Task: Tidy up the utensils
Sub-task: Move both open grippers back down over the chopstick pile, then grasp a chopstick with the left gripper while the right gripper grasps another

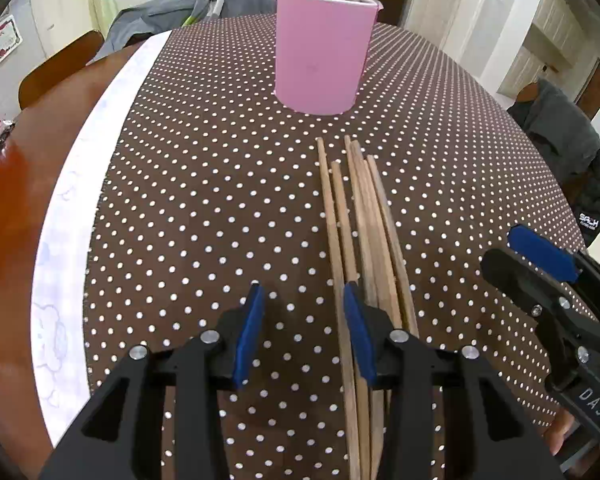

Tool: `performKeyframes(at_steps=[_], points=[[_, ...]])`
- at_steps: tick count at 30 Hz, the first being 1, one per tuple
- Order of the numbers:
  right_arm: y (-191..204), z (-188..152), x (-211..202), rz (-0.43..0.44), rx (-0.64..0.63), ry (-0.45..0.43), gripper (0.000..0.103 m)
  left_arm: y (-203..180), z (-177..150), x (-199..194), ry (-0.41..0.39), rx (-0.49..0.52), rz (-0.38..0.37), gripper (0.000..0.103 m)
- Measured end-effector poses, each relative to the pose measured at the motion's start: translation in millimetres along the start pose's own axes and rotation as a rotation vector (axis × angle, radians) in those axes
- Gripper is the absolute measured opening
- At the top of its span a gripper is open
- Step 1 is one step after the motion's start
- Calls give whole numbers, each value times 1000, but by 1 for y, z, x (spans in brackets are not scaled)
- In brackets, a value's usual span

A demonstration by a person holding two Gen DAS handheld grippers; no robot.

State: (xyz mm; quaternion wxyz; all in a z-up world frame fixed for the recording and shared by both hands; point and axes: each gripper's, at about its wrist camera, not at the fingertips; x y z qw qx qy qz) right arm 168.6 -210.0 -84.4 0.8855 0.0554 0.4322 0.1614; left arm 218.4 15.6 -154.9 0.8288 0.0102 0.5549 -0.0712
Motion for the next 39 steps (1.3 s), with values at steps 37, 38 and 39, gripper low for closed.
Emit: performKeyframes(at_steps=[37,38,39], points=[[45,15,56,-106,-150,238,49,32,1,2,-8,-98,19,6],[44,17,57,-107,-153,245,49,32,1,3,-7,-97,19,6],[43,15,55,-108,-155,253,49,32,2,3,-6,-97,19,6]])
Point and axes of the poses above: each gripper's, at about its wrist camera, not at the fingertips, and x roughly the way its jaws point, y to its left, z to its top, and after that the axes turned 5 degrees about y, right-handed
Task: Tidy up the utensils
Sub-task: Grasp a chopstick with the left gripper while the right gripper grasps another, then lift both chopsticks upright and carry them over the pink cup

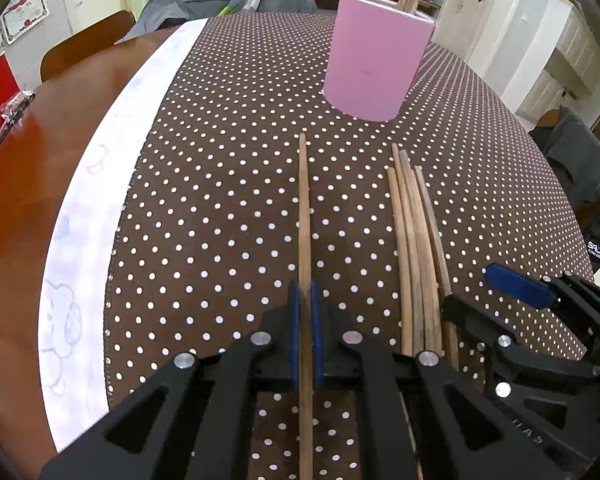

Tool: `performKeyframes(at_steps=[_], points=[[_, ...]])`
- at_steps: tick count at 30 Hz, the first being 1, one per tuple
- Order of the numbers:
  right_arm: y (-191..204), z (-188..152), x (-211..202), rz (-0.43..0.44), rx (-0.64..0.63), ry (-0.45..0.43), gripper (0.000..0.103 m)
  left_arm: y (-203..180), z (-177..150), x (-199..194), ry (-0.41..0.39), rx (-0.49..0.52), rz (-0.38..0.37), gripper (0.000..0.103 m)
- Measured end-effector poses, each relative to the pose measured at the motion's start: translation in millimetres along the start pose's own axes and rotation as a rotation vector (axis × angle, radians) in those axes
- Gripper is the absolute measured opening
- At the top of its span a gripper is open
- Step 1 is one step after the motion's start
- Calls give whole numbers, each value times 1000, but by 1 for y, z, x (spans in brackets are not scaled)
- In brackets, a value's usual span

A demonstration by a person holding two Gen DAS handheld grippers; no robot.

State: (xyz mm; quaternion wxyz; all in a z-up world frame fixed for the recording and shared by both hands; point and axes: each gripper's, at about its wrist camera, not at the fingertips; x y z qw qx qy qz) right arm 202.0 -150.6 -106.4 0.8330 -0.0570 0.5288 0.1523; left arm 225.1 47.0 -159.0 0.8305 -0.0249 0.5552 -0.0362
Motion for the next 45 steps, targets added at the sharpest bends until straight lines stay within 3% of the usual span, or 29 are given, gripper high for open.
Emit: performKeyframes(at_steps=[4,7,9,12,22,37,45], points=[[3,11,5,-9,-26,65,49,0,3,2,7,-3,5,6],[9,20,12,-60,-63,100,43,-2,5,3,10,7,17,6],[9,24,13,-59,-70,111,29,-4,7,3,14,15,23,7],[7,26,13,-58,-64,107,19,-5,10,4,30,23,29,7],[-22,22,7,51,1,113,9,-6,8,2,17,24,11,6],[-73,-3,-33,219,94,-36,7,-24,8,-40,-139,33,-86,6],[-96,-6,-67,287,113,-155,7,-41,10,-67,-283,71,-139,6]])
Point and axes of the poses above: each gripper's, at about its wrist camera, not at the fingertips, and x roughly the way its jaws point, y to its left, z to its top, and after that the axes turned 5 degrees about y, right-handed
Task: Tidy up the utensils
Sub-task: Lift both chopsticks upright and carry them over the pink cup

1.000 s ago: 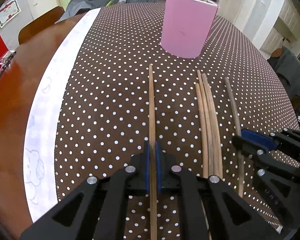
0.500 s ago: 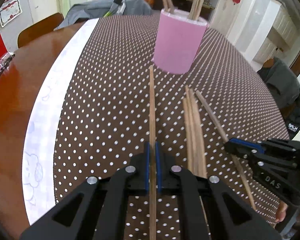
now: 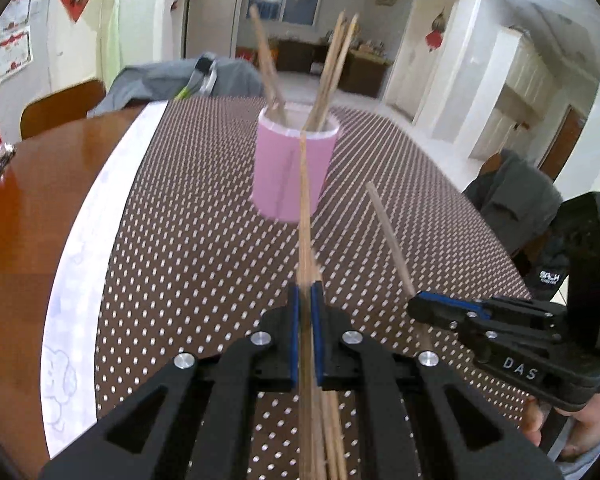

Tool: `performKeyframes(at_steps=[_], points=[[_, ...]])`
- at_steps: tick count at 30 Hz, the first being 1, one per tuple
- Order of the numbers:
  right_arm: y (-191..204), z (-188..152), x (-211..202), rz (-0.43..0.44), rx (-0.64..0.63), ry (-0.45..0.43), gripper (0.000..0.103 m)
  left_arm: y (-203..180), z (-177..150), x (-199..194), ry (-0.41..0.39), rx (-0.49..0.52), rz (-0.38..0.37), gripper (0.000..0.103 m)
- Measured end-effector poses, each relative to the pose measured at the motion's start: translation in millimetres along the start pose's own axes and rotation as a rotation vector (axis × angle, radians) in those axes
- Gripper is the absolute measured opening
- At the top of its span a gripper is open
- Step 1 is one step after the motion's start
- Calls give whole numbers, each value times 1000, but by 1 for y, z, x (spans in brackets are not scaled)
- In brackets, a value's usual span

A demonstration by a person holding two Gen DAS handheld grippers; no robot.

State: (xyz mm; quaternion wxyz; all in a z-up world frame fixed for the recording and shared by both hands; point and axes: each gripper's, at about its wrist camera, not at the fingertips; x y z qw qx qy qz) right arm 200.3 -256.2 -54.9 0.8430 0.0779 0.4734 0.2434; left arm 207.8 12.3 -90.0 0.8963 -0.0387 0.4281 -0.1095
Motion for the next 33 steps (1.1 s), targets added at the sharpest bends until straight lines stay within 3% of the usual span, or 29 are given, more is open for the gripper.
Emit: performKeyframes(at_steps=[11,21,33], points=[[-14,15,-45,64,-10,-180,7,-13,21,-28,-242,14,-72,6],[6,46,-65,90,-56,-319,7,-9,52,-33,-411,-30,-129,6],[30,96,-65,106,-133,-434,7,4,83,-42,-604,-79,-145,6]])
Point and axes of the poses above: each gripper's, at about its wrist camera, not at the fingertips, and x roughly the way its jaws point, y to its left, z to its top, and after that the axes turned 5 degrees about y, right-handed
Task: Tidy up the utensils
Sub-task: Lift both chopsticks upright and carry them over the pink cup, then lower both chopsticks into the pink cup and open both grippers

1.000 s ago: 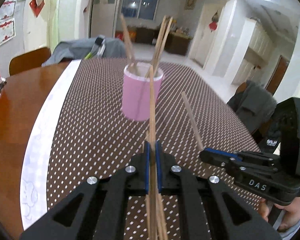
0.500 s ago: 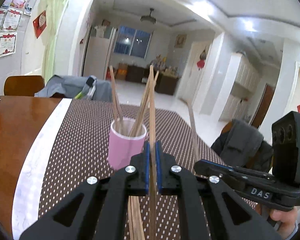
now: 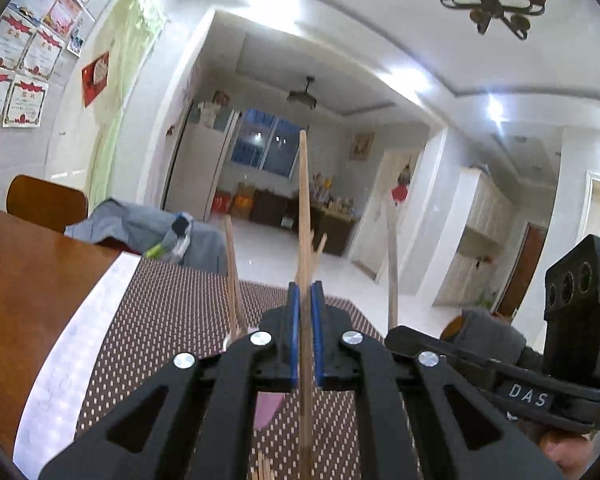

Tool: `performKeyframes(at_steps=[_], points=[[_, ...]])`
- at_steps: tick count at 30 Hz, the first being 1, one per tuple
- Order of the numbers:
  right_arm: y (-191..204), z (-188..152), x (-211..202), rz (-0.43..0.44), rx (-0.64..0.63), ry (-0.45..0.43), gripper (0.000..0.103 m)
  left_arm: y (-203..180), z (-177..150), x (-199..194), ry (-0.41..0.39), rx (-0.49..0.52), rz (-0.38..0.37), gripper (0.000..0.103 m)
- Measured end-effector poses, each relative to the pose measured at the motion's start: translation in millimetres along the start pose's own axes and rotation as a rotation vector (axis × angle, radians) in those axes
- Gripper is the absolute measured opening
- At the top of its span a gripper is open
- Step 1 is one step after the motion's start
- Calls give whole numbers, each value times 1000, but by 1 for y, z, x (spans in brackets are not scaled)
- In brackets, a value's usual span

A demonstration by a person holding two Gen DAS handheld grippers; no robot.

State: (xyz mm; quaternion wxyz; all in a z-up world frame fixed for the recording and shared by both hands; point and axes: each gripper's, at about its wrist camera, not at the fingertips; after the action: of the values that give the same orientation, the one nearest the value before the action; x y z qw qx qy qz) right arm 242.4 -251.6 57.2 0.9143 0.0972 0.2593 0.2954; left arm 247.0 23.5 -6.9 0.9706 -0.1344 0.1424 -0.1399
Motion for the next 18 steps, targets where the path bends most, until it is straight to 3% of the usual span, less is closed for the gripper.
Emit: performKeyframes(at_steps=[8,18], points=[[2,29,15,-2,-12,-85,7,0,13,12,-125,16,12,6],[2,49,34,-17,-8,-173,7,7,25,35,-207,25,36,6]])
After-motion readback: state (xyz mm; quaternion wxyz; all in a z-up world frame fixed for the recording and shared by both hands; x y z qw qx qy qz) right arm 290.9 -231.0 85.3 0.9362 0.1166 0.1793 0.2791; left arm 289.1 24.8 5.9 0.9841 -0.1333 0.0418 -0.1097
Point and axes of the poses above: each gripper's, at about its wrist camera, not at the fingertips, and x roughly the way its jaws point, y to its left, z to its top, and after that the axes turned 5 degrees about y, right-handed
